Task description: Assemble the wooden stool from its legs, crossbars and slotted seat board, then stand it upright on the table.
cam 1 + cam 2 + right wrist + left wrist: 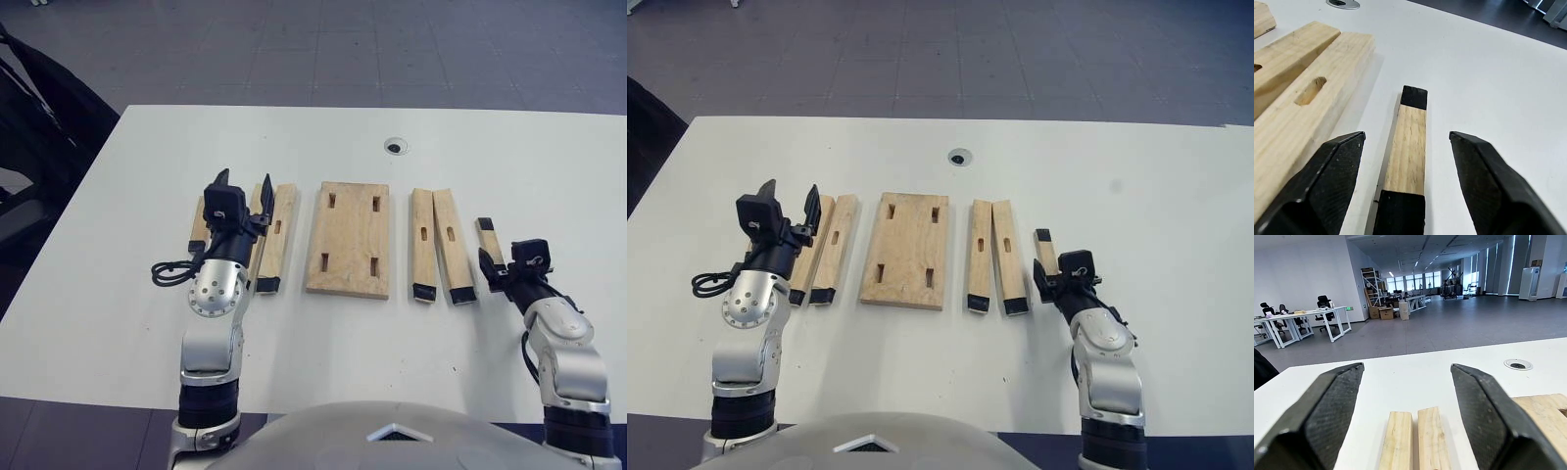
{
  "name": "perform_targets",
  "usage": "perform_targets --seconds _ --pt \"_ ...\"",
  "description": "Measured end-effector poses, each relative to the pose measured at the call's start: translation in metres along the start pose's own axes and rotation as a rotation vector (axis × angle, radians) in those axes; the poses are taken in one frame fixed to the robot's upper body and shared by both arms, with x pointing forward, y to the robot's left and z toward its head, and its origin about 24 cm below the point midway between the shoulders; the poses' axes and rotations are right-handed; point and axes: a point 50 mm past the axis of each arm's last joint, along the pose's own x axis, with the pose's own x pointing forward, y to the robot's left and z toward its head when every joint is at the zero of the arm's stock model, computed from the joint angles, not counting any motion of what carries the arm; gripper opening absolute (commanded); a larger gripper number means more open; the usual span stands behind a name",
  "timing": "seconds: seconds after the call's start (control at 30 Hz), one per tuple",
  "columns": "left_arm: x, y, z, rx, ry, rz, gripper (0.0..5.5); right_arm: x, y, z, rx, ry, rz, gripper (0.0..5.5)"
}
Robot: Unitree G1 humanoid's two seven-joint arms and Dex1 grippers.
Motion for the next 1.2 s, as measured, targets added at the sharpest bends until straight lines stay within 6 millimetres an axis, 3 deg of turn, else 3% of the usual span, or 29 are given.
perform_targets --seconds 0.37,0.57,0.63,0.7,0.73,0.83,0.9,1.03,1.1,1.2 --pt "0.000 0.000 0.000 0.000 0.000 0.001 3.29 -0.003 0.011 -0.005 0.024 0.089 0.047 1.38" --pt "0.001 0.001 0.001 0.001 -0.004 0.005 3.29 -0.002 0.011 -0.002 0.089 0.087 0.012 1.31" --pt "0.003 0.002 0.003 -0.001 -0.014 0.003 3.29 0.005 0.005 0.017 0.118 0.010 -0.023 1.30" --pt "0.009 0.005 0.009 -0.059 -0.025 0.002 3.29 0.018 0.001 0.069 0.119 -0.183 -0.030 1.30" --pt "0.016 0.007 0.014 -0.175 -0.019 -0.007 3.29 0.023 0.002 0.100 0.099 -0.300 -0.011 1.30" --pt "0.030 0.002 0.027 -0.516 -0.001 -0.110 3.29 0.031 0.021 0.155 -0.005 -0.534 0.114 1.30" --pt "0.039 -0.007 0.041 -0.715 0.006 -0.250 3.29 0.037 0.037 0.169 -0.085 -0.620 0.195 1.30" --pt "0.046 -0.028 0.074 -1.046 0.036 -0.605 3.29 0.045 0.058 0.178 -0.225 -0.765 0.293 1.30" --pt "0.042 -0.037 0.087 -1.165 0.071 -0.768 3.29 0.042 0.072 0.184 -0.305 -0.854 0.353 1.30" --pt "0.041 -0.040 0.095 -1.204 0.098 -0.839 3.29 0.033 0.088 0.190 -0.374 -0.945 0.426 1.30"
